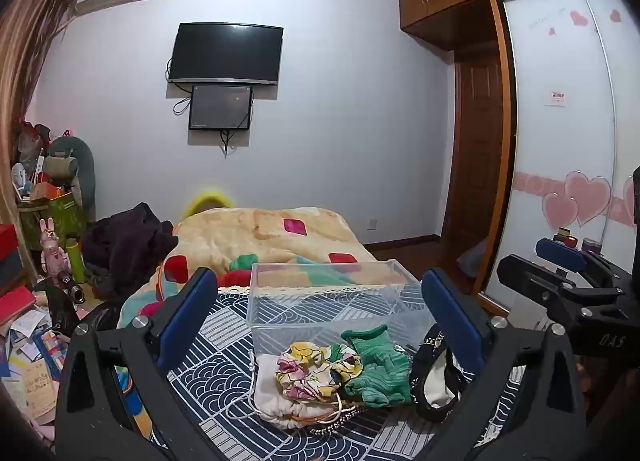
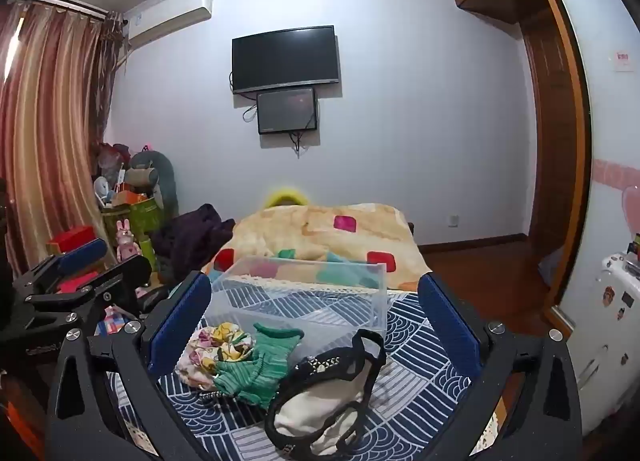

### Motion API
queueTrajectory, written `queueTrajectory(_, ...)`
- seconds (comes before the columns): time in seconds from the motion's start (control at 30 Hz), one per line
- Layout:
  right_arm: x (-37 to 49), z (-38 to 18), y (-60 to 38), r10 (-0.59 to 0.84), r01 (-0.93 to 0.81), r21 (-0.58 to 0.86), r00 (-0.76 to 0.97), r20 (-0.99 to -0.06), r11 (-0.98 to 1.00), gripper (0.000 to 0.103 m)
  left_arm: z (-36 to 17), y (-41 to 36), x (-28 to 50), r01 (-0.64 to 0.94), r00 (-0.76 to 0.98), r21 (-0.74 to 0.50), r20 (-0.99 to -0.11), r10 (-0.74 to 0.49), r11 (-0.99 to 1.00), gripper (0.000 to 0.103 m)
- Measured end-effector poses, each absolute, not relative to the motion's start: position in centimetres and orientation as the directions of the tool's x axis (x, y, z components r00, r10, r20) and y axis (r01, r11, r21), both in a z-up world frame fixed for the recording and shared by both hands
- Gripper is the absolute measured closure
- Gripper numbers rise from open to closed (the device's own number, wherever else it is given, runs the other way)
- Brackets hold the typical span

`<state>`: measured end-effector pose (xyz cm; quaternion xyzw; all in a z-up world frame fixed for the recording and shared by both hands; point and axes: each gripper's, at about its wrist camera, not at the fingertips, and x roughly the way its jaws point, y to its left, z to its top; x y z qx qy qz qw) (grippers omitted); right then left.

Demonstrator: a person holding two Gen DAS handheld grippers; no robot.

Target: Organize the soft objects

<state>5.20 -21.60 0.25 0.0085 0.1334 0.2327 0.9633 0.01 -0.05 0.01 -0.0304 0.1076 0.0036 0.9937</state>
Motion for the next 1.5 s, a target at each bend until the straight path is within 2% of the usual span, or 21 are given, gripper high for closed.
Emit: queueTrajectory(1.5,4.8,1.0,-22.0,0.469,-0.457,0.109,0.853,-0.229,0.883,0.000,0.6,-0.4,-0.1,-0.012,0.981,-0.056,-0.194,0.001,0.998,0.000)
